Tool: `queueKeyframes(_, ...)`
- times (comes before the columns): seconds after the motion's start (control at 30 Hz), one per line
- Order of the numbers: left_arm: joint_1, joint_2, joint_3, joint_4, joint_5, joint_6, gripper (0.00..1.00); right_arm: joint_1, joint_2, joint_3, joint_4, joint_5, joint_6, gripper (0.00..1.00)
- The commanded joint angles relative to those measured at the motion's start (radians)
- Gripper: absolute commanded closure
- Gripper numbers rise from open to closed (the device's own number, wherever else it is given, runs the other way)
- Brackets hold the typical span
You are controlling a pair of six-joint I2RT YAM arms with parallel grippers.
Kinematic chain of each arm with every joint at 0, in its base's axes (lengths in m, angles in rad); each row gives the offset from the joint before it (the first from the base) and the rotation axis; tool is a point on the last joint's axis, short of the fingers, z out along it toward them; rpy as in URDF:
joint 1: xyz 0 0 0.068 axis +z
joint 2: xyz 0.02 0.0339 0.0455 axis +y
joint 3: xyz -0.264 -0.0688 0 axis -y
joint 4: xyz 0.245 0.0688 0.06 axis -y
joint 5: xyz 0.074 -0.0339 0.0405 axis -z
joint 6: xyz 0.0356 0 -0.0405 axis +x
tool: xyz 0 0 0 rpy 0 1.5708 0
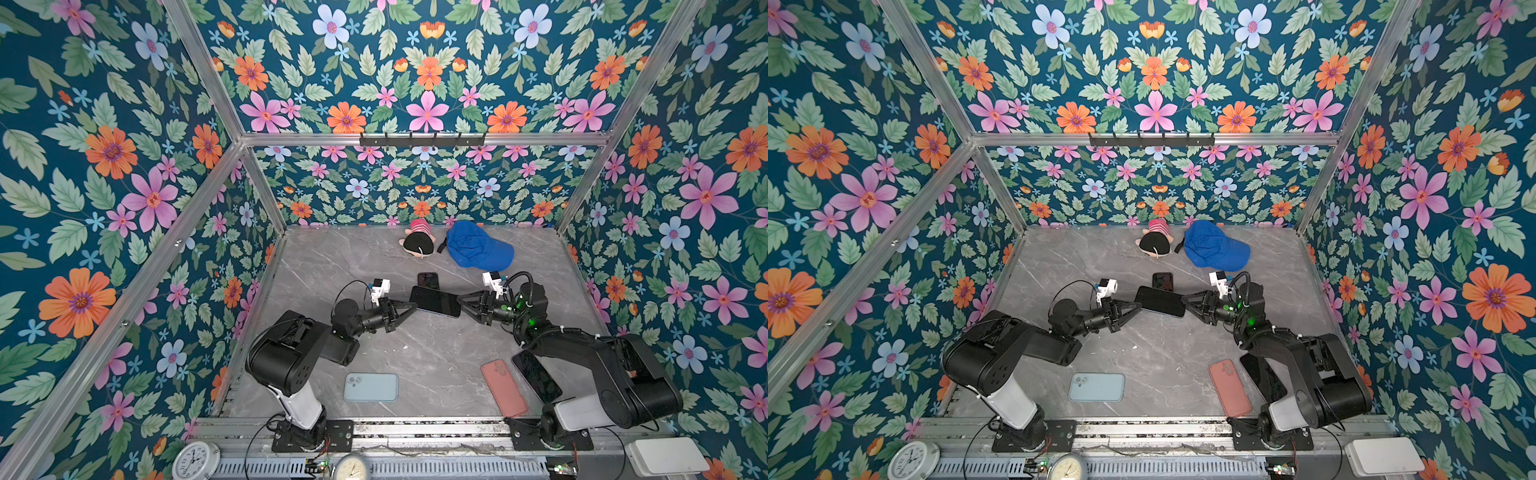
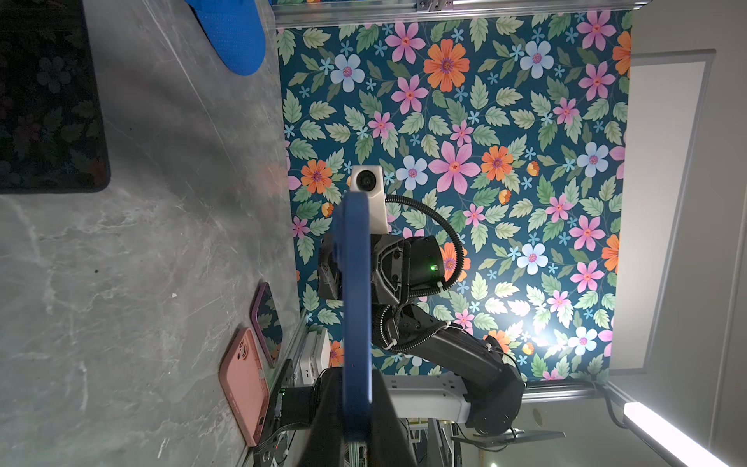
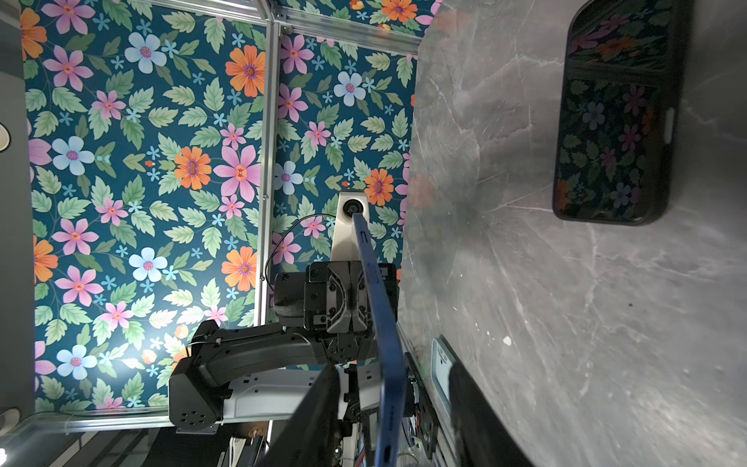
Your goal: Put the phone into the phone case
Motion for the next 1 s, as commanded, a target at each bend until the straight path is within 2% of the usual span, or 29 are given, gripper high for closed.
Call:
queueKeyframes(0.0, 0.000, -0.004, 0.006, 0.077, -0.004, -0.002, 1.00, 0.006, 0.011, 0.002, 0.132, -0.026, 0.052, 0.58)
queueKeyframes(0.33, 0.000, 0.002, 0.007, 0.075, -0.004, 0.004, 1.00, 0.008, -0.004, -0.019, 0.130, -0.029, 0.052, 0.70)
queueKeyframes(0.97, 0.000, -0.010, 0.004, 0.019, 0.003, 0.042, 1.00, 0.009, -0.007, -0.002, 0.110, -0.018, 0.057, 1.00)
